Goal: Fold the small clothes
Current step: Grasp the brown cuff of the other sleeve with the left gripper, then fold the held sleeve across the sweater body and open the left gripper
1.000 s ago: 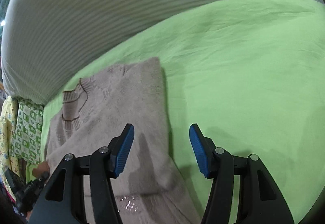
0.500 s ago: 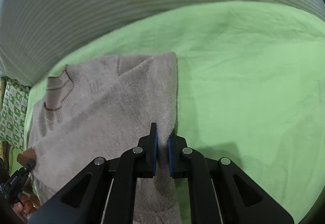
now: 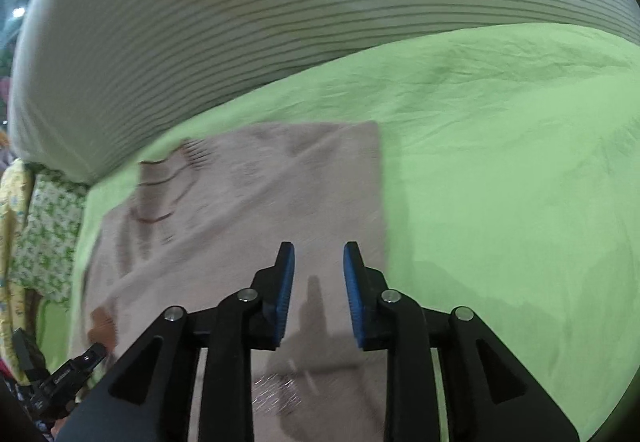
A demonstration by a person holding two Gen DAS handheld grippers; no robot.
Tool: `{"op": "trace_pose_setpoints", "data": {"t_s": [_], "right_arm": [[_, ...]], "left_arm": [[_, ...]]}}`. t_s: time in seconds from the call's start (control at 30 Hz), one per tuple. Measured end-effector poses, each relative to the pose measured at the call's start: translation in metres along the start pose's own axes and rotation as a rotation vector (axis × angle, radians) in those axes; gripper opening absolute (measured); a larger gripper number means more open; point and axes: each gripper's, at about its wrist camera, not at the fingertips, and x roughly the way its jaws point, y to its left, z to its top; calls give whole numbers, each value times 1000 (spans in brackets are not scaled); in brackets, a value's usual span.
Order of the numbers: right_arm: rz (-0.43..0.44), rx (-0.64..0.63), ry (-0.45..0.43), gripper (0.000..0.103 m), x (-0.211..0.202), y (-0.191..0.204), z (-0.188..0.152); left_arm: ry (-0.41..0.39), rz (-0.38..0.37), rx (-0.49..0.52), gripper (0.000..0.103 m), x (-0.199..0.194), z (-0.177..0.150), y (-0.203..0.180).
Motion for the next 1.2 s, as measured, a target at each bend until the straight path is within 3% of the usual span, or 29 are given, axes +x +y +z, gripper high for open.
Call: {"op": "trace_pose_setpoints", "data": {"t_s": [0.07, 0.13, 0.17, 0.47, 0.6, 0.7, 0.83, 1.03, 1.1, 1.13, 1.17, 1.2], "right_arm": [[29, -19, 10, 31, -9, 8, -10], [45, -35, 22, 36, -10, 22, -25], [73, -48, 69, 40, -11, 27, -31], [140, -58, 120, 43, -20, 56, -80], [161, -73, 129, 43, -25, 71, -95], [173, -82, 134, 43, -30, 79, -102], [172, -80, 135, 43, -36, 83, -110], [174, -51, 151, 43, -33, 82, -117], [173, -47, 157, 43, -32, 82, -119], [156, -34, 148, 43, -32, 82, -119], [158, -34, 146, 43, -33, 82, -119], [162, -35, 144, 43, -33, 82, -119]], "left_arm": [[-19, 63, 18, 66, -17, -3, 4], [-52, 113, 39, 74, -35, -6, 10], [-61, 157, 58, 77, -44, -7, 14], [-176, 421, 127, 79, -109, -6, 60], [-110, 591, 170, 80, -93, -3, 80], [-71, 668, 106, 80, -89, 1, 106], [-119, 604, 30, 80, -114, 7, 123], [-8, 574, 120, 80, -91, 9, 115], [32, 555, 121, 70, -81, 6, 117], [48, 521, 118, 33, -78, 5, 118], [76, 481, 110, 6, -74, 3, 119], [96, 446, 96, 9, -72, 1, 119]]}}
